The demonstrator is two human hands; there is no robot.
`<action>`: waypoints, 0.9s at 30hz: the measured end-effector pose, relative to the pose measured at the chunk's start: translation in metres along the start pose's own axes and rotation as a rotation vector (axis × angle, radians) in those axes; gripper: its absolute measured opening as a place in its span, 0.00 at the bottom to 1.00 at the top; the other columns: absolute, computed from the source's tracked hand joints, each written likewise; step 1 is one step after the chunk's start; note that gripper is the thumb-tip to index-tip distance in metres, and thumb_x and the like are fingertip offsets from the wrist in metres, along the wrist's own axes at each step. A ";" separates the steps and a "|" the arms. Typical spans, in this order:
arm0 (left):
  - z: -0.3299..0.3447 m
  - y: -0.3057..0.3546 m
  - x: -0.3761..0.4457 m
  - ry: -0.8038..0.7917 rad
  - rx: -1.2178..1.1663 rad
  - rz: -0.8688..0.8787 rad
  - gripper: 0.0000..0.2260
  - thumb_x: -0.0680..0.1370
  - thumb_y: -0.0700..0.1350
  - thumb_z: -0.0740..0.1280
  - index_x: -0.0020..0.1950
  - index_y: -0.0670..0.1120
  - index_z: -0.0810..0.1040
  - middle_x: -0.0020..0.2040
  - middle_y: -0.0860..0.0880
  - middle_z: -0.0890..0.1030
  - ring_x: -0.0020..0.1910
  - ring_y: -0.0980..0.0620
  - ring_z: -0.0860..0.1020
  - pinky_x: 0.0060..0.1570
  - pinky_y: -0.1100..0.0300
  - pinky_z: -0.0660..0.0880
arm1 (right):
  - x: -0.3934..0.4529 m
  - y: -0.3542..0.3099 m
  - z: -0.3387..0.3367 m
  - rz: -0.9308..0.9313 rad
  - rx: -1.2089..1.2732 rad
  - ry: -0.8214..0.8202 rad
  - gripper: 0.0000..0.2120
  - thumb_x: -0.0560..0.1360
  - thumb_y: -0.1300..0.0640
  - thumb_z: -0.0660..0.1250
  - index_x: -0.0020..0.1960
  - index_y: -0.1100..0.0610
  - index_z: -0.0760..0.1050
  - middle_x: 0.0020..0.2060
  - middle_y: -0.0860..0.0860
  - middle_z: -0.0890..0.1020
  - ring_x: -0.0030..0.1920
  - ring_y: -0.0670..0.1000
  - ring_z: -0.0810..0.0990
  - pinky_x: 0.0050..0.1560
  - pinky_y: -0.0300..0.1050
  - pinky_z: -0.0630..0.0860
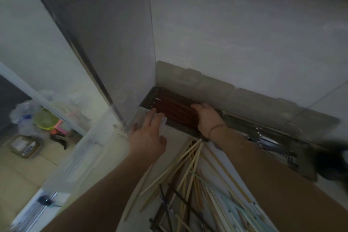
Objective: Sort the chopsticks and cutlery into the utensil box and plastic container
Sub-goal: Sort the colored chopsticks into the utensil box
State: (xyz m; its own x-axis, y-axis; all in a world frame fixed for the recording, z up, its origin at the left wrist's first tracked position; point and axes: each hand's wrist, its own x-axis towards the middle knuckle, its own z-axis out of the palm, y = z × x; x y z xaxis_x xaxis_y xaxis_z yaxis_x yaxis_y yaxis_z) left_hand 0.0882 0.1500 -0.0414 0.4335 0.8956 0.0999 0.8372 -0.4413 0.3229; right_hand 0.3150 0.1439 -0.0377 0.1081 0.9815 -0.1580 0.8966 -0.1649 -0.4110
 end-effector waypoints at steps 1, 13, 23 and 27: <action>0.000 0.000 0.000 -0.004 0.001 0.002 0.31 0.68 0.51 0.68 0.70 0.54 0.64 0.74 0.49 0.65 0.68 0.48 0.71 0.61 0.44 0.72 | 0.000 0.003 0.004 -0.007 0.019 -0.005 0.29 0.72 0.72 0.61 0.71 0.57 0.68 0.64 0.58 0.71 0.63 0.58 0.72 0.65 0.41 0.67; 0.001 0.001 -0.001 0.011 -0.009 0.044 0.30 0.69 0.50 0.68 0.70 0.51 0.66 0.74 0.46 0.66 0.62 0.41 0.76 0.54 0.44 0.77 | -0.211 0.081 -0.002 0.199 0.282 0.781 0.11 0.74 0.55 0.62 0.46 0.58 0.82 0.45 0.52 0.82 0.46 0.49 0.80 0.53 0.34 0.74; -0.006 0.010 0.000 -0.025 0.013 0.006 0.29 0.70 0.46 0.70 0.70 0.48 0.66 0.75 0.45 0.64 0.60 0.36 0.76 0.54 0.42 0.74 | -0.363 0.175 0.016 0.649 -0.036 0.685 0.17 0.72 0.53 0.59 0.47 0.62 0.82 0.42 0.60 0.83 0.42 0.62 0.80 0.48 0.48 0.76; -0.008 0.012 -0.001 -0.027 0.033 0.008 0.30 0.70 0.45 0.71 0.71 0.48 0.66 0.75 0.45 0.64 0.56 0.33 0.77 0.52 0.41 0.74 | -0.363 0.179 0.022 0.680 -0.115 0.573 0.13 0.69 0.59 0.62 0.47 0.58 0.83 0.42 0.58 0.83 0.42 0.62 0.80 0.44 0.53 0.78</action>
State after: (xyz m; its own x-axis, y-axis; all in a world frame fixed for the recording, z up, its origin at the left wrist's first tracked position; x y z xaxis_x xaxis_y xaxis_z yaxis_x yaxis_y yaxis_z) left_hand 0.0947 0.1441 -0.0299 0.4486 0.8904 0.0769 0.8442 -0.4504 0.2906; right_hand 0.4266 -0.2440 -0.0734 0.8018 0.5782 0.1508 0.5947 -0.7478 -0.2950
